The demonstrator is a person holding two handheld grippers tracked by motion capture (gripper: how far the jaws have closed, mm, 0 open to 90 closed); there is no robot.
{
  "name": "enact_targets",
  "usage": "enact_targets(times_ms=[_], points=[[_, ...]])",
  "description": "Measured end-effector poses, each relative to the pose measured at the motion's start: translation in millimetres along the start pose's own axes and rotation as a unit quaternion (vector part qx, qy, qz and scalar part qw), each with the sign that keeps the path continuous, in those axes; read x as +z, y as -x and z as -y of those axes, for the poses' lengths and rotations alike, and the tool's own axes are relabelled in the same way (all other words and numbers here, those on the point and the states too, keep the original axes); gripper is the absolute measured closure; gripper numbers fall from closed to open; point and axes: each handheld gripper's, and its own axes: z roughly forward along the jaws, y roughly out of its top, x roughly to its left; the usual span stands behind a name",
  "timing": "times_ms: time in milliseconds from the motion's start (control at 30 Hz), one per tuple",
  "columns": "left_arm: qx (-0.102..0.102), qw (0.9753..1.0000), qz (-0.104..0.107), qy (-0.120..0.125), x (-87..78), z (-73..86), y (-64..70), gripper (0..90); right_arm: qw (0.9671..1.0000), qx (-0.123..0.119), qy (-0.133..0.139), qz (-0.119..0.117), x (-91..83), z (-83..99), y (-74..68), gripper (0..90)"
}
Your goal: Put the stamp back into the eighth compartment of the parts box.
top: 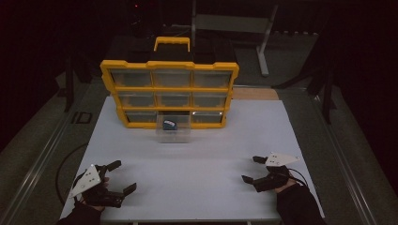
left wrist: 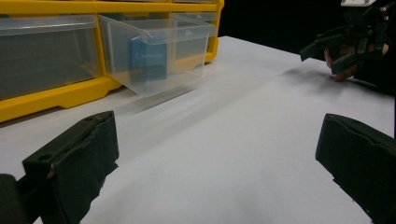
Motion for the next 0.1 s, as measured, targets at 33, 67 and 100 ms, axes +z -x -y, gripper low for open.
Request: enact_targets(times_ms=[33,67,100], points=[[0.000,1.0000,0.000,0.000,0.0,0.0,0.1,0.1,1.0000,0.001,0.000,-0.001,-0.3,-0.2,0.0,8.5],[0.000,1.0000,0.000,0.000,0.0,0.0,0.0,0.1,1.0000,0.001,0.000,-0.001,-0.5,-0.5,0.0,8.5],[0.000,1.0000,0.000,0.000,-0.1,0.0,-0.1,0.1,1.0000,0.000,0.000,-0.001,-0.4,-0.5,-0.1,8.5]])
